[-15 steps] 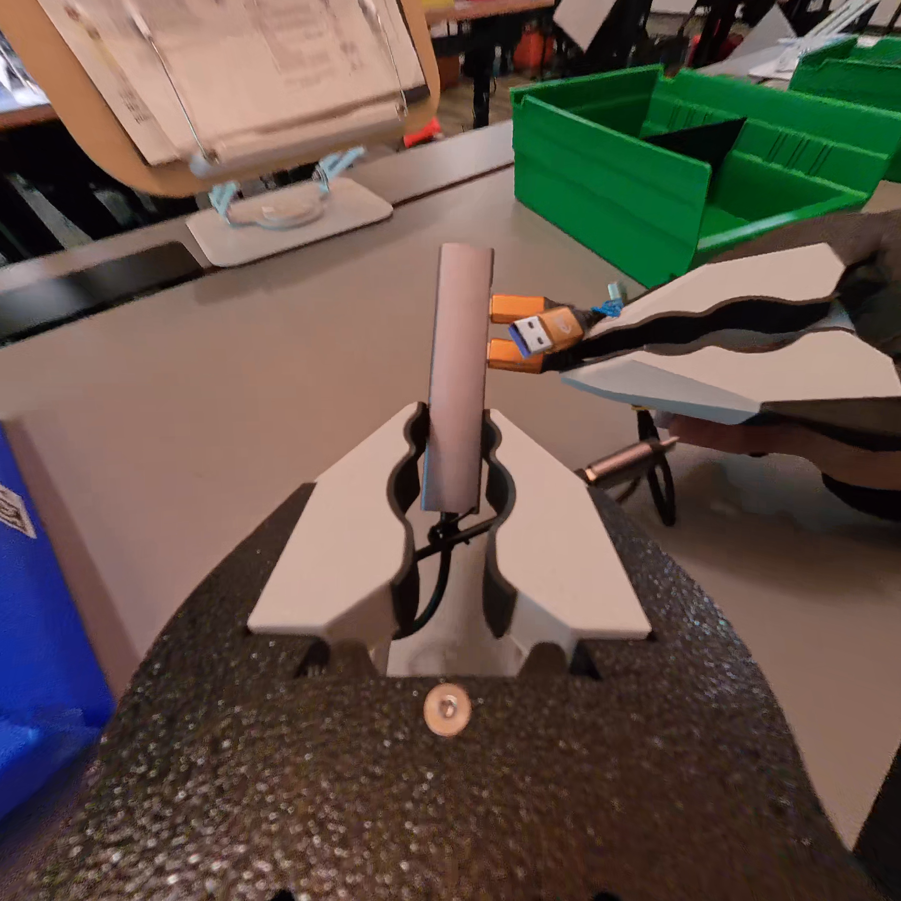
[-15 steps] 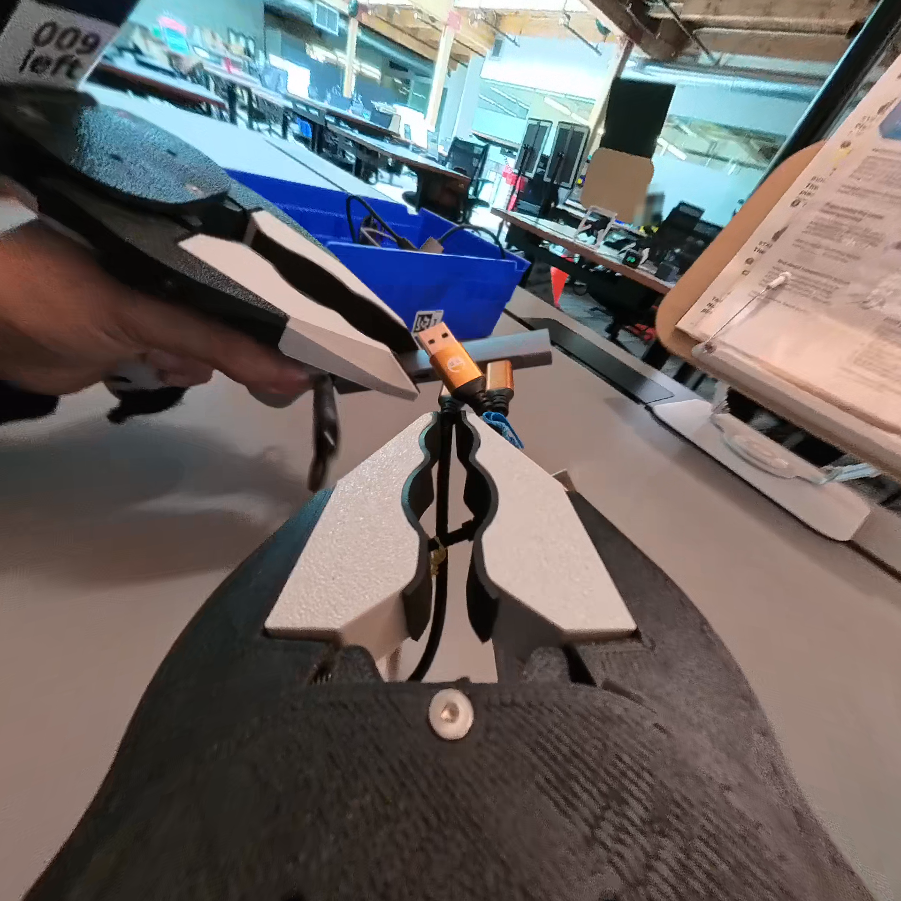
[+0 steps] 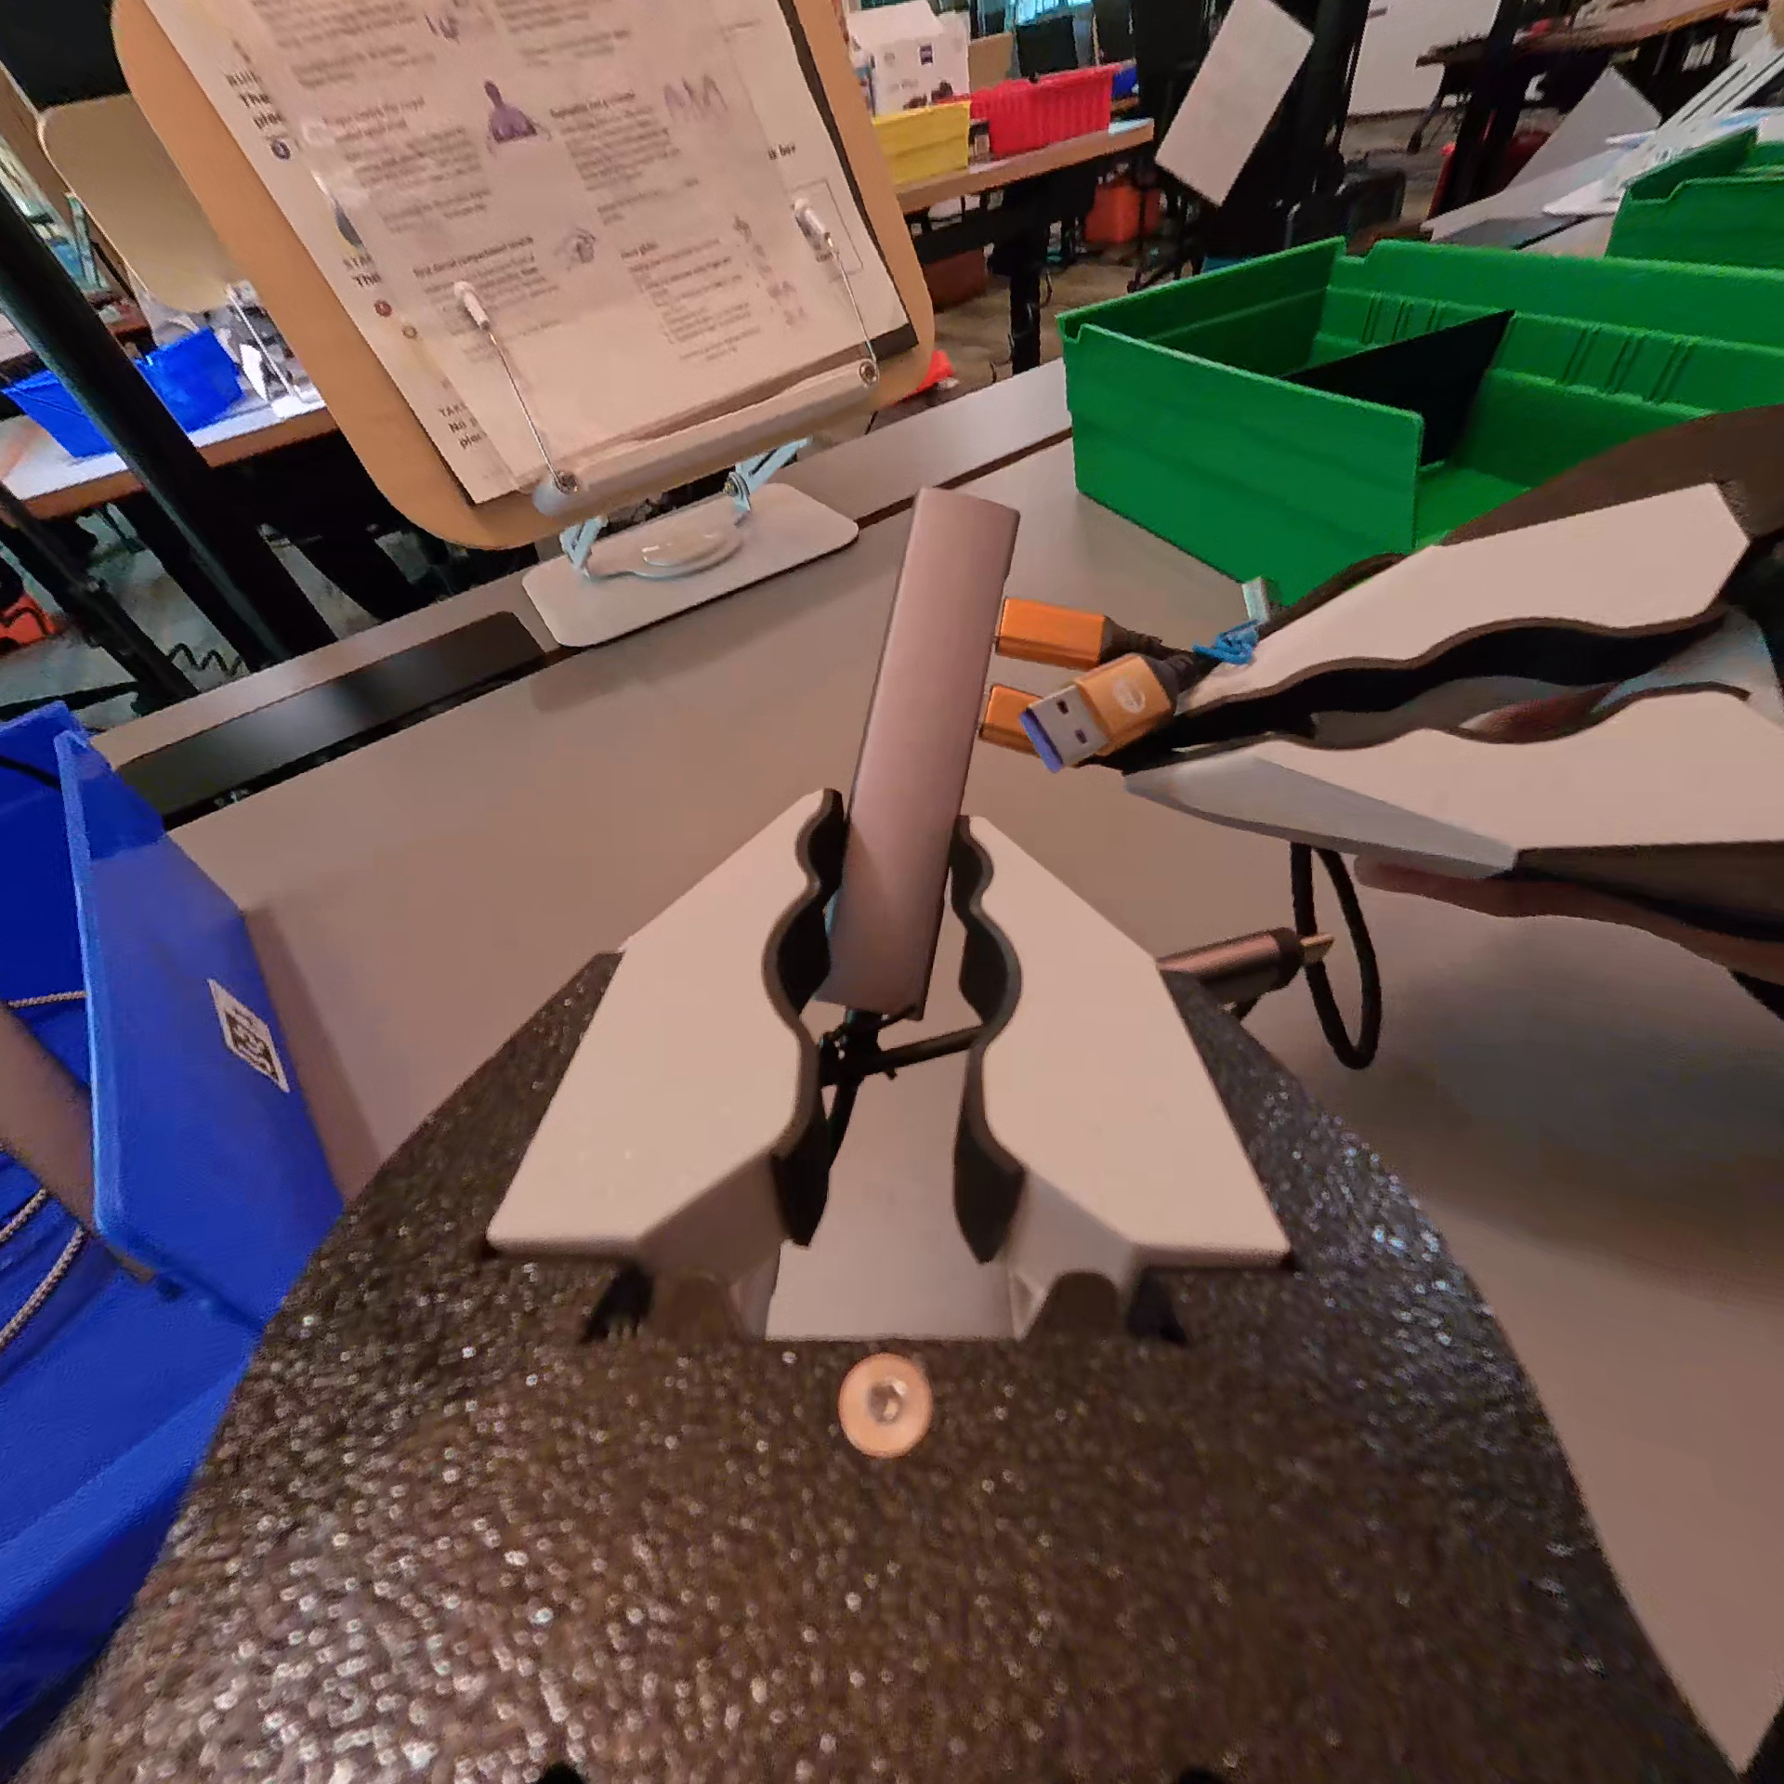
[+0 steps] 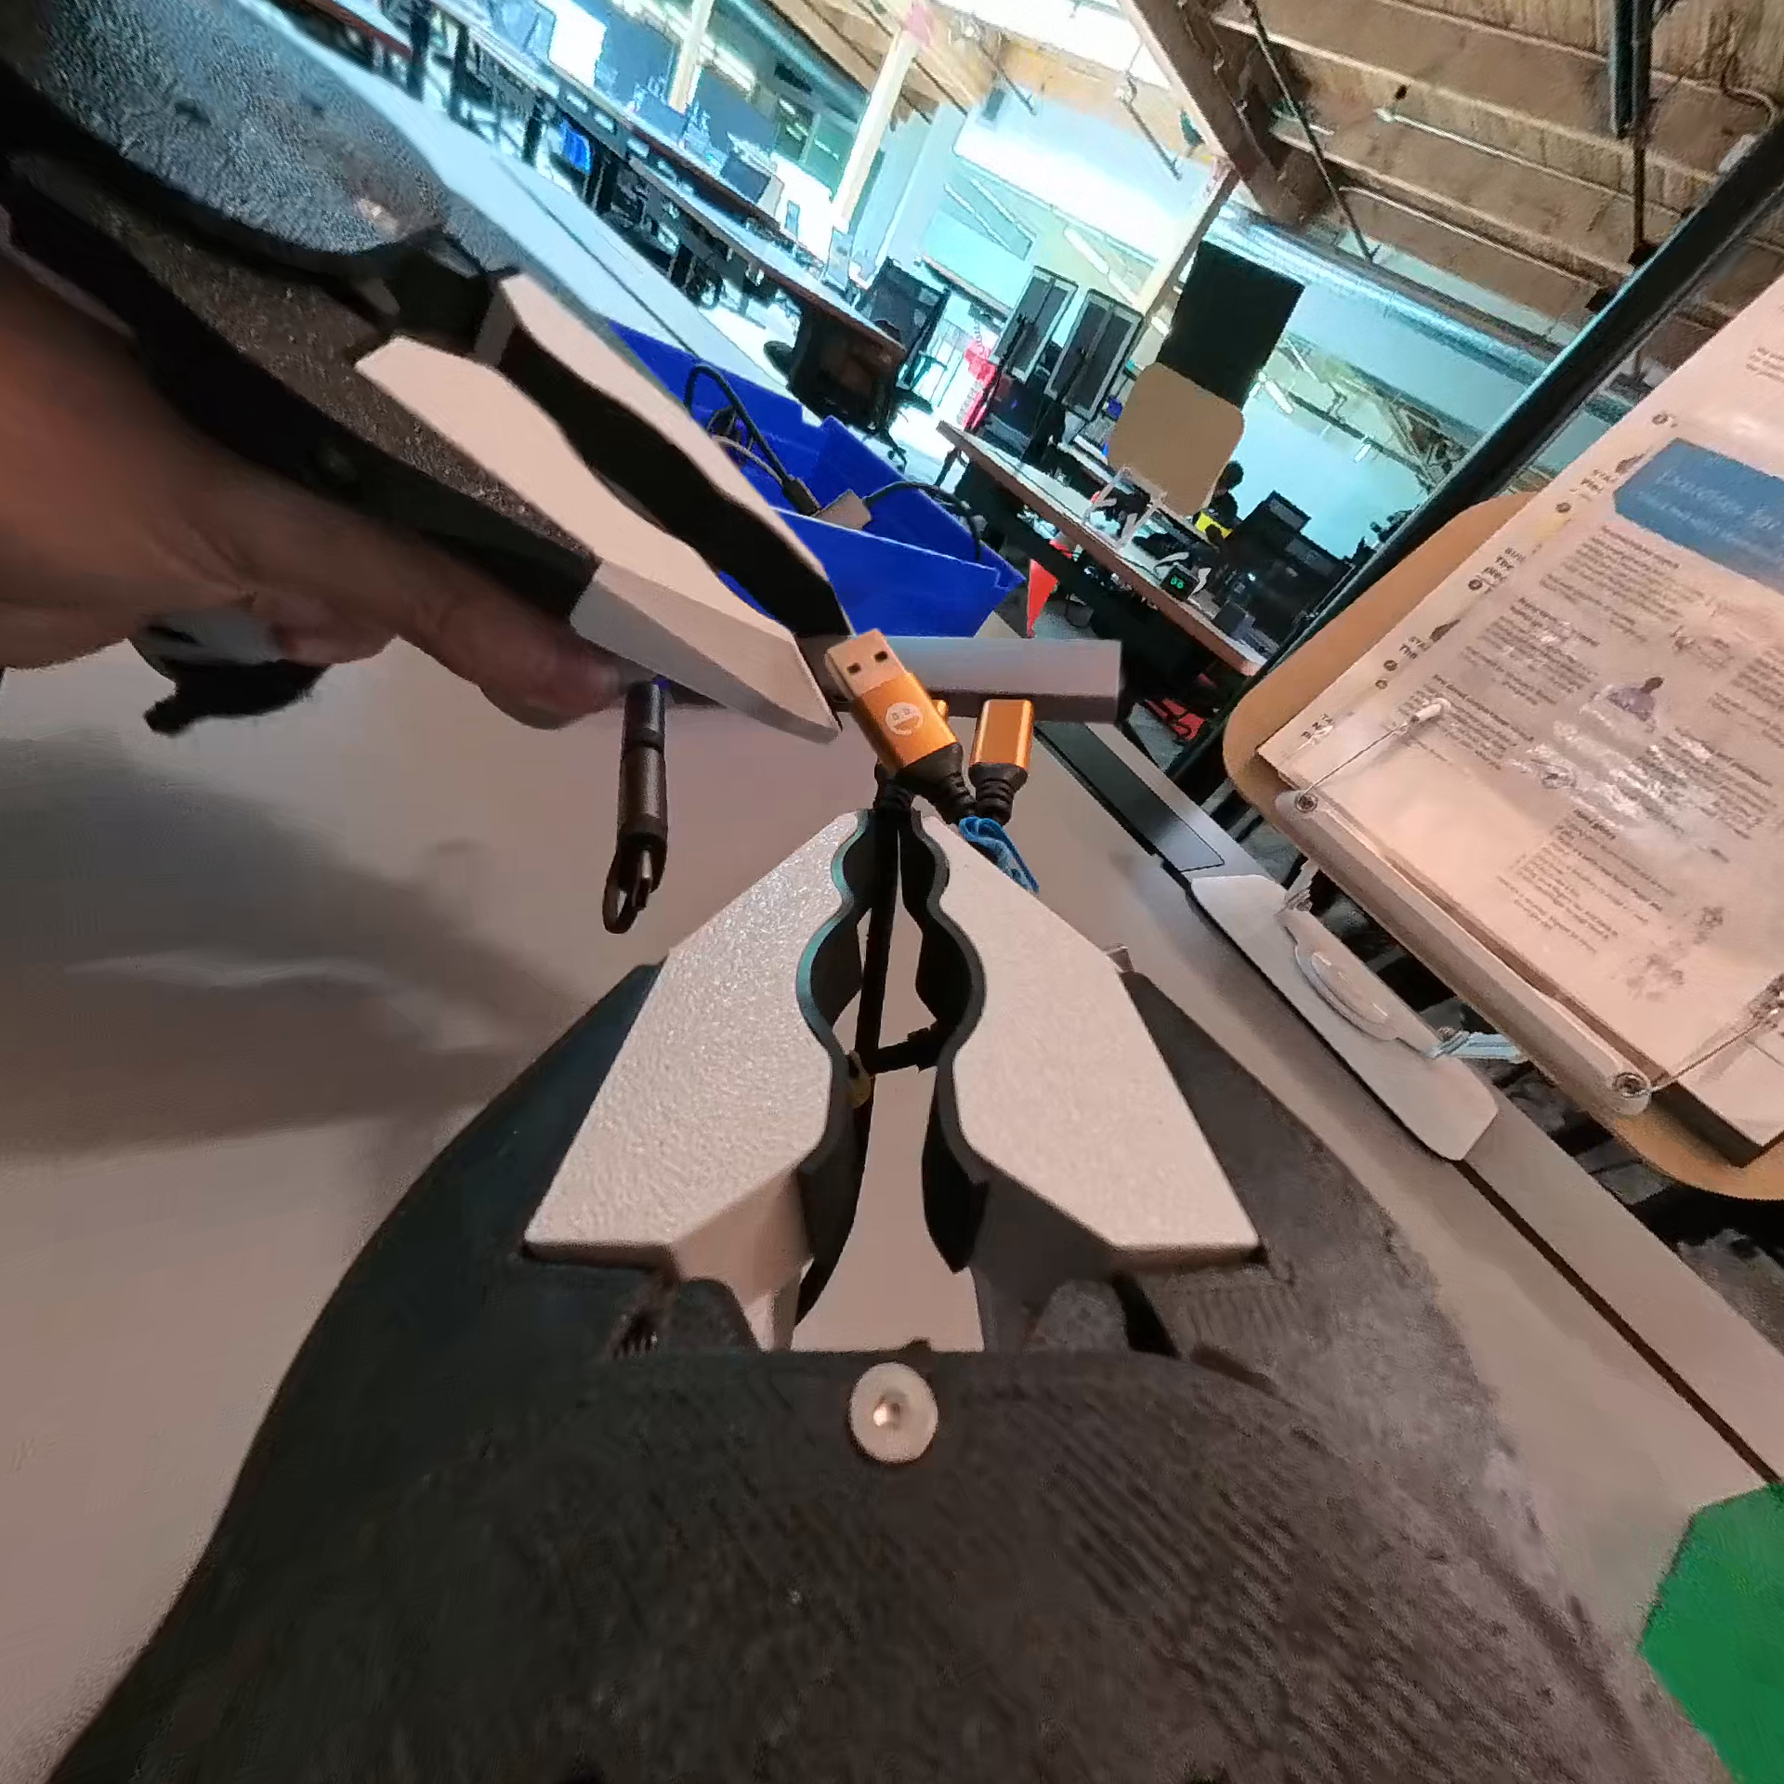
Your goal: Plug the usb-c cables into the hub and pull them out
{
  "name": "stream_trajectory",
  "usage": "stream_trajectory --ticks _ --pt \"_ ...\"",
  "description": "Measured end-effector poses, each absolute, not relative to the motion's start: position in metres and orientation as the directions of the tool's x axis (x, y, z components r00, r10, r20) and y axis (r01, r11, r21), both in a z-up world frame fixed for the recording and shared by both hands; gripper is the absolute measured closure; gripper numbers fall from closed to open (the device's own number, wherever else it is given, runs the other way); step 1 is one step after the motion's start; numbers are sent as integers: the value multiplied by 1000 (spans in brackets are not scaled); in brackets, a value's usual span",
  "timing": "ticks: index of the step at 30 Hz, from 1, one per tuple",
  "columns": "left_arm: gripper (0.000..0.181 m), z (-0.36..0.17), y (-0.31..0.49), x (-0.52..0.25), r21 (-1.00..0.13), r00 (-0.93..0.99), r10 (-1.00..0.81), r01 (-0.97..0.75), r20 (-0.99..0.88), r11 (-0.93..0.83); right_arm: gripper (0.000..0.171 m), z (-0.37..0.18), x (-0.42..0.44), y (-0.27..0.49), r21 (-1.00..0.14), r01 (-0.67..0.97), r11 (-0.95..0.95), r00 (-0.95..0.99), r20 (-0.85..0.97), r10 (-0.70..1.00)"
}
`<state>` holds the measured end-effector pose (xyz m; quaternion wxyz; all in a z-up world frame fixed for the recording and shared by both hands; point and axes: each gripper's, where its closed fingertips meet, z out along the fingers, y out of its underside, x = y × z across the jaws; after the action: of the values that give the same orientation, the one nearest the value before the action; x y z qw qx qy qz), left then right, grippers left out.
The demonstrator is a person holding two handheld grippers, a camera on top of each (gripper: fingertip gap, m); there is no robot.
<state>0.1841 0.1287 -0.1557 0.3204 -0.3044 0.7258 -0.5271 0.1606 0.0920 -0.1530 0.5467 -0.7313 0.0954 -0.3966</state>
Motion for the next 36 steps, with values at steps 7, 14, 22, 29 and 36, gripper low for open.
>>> stream_trajectory --ticks 7,14,22,29,36 --pt "161 -156 131 185 -961 -591 -790 -89 -162 263 168 -148 159 95 -944 207 -255 725 323 -608" --pt "161 -156 123 182 -965 -616 -780 -120 -110 231 166 -144 162 90 -936 259 -237 662 351 -663" --pt "161 -175 127 185 -939 -620 -780 -210 -88 273 167 -170 170 92 -781 306 -544 557 611 -563" --pt "161 -146 202 211 -959 -400 -903 -155 -157 235 167 -180 169 77 -750 277 -601 559 634 -534" --pt "161 -99 232 198 -992 -415 -909 -87 -49 93 167 -134 112 105 -871 358 -336 830 462 -312"
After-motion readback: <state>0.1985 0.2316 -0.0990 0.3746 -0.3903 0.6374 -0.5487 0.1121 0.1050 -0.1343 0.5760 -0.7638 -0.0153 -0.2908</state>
